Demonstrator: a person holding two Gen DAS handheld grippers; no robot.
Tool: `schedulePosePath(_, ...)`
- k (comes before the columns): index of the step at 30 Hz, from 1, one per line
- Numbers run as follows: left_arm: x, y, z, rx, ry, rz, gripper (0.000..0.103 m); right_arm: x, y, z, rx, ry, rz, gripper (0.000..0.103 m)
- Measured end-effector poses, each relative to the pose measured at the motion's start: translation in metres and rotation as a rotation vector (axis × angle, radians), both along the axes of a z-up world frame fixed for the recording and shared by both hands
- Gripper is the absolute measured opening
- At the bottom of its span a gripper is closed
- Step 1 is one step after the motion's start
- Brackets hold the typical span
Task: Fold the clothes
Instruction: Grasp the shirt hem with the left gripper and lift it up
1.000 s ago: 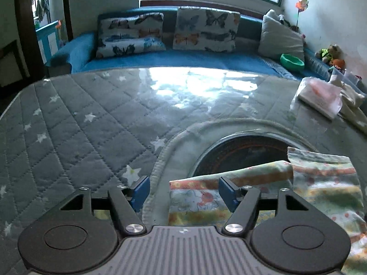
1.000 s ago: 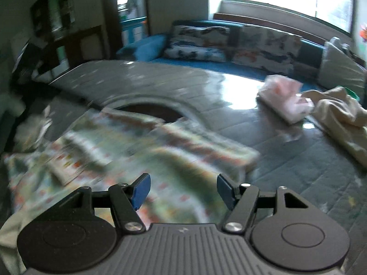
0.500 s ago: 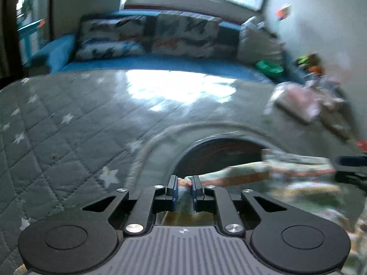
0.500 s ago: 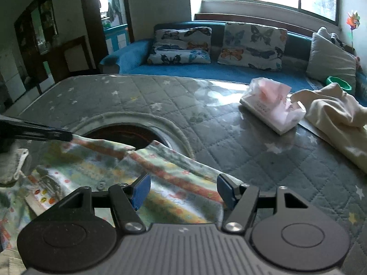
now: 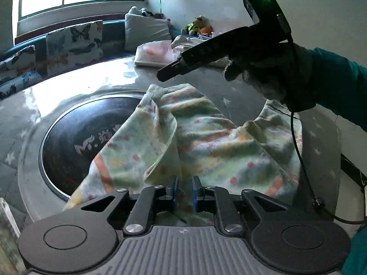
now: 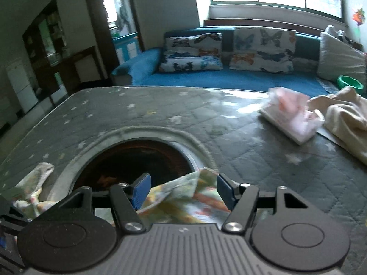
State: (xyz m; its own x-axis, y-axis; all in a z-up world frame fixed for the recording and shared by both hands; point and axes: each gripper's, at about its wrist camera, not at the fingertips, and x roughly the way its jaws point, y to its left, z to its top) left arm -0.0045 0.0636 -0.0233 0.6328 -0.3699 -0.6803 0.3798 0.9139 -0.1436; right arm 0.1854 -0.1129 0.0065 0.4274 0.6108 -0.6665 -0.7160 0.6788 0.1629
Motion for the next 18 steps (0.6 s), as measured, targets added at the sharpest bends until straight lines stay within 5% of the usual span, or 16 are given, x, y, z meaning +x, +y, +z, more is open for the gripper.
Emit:
schedulePosePath(2,-0.004,0.004,0.008,-0.012,-0.018,0.019,0.020,-0.002,0.003,-0.003,-0.014,-0.006,0.015,0.065)
schedulePosePath(7,-0.004,0.016,0.023,-0.020,-0.068,0.104,0.050,0.001,0.004,-0.009,-0.040,-0.001,0.008,0.065)
schedulePosePath(18,0.010,-0.039,-0.002,0.109,-0.040,-0.081,0.056,0.014,-0.008,-0.017,-0.066,0.006,-0.064,0.065)
